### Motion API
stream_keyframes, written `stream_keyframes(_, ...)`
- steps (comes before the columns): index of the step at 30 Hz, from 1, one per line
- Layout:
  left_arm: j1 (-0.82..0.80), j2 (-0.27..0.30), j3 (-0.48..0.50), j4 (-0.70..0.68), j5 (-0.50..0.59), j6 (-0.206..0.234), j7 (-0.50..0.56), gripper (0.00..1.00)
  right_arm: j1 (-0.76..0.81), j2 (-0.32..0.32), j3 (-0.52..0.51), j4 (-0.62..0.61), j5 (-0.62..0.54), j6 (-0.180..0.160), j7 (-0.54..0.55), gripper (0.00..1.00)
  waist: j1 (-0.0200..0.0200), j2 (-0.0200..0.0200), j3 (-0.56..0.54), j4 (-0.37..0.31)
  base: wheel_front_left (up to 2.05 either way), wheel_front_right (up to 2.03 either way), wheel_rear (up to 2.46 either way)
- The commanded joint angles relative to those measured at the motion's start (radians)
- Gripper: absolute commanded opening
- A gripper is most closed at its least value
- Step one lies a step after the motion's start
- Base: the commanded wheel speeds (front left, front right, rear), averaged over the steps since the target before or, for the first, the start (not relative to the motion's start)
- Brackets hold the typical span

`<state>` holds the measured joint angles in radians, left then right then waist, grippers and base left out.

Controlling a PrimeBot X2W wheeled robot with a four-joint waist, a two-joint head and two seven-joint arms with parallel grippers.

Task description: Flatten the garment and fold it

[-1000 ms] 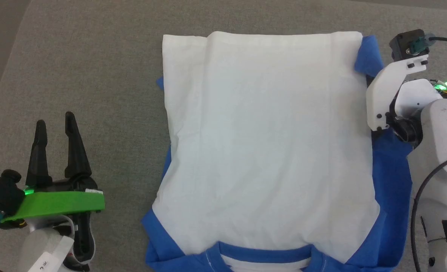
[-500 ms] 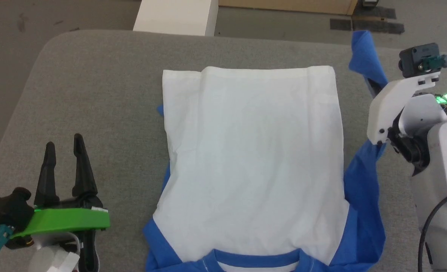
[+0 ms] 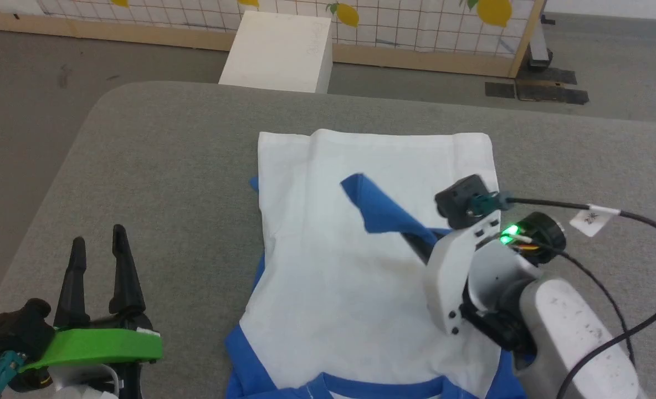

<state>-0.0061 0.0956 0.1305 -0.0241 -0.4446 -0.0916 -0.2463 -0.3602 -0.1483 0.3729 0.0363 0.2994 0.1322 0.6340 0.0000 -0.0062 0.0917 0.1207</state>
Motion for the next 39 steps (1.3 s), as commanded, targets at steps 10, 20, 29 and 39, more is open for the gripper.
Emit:
stream_keyframes(10, 0.004, -0.001, -0.013, 0.009, -0.015, 0.002, 0.005, 1.00, 0.053, 0.020, 0.235, 0.151, 0.044, -0.002, -0.001, 0.00, 0.0000, 0.0062, 0.014, 0.068, 0.00, 0.00, 0.00)
stream_keyframes(20, 0.009, 0.003, -0.009, 0.025, -0.024, 0.008, 0.001, 1.00, 0.068, -0.014, 0.346, 0.205, 0.128, -0.002, 0.064, 1.00, 0.0000, 0.0062, 0.020, 0.055, 0.00, 0.00, 0.00)
stream_keyframes(29, 0.012, 0.013, -0.006, 0.032, -0.028, 0.014, 0.002, 1.00, 0.074, -0.012, 0.244, 0.079, 0.224, -0.002, 0.023, 1.00, 0.0000, 0.0062, -0.002, 0.027, 0.00, 0.00, 0.00)
stream_keyframes(39, 0.029, 0.028, -0.004, 0.017, -0.026, 0.024, 0.013, 1.00, 0.133, 0.047, -0.161, -0.127, 0.209, -0.002, -0.135, 1.00, 0.0000, 0.0062, -0.036, -0.017, 0.00, 0.00, 0.00)
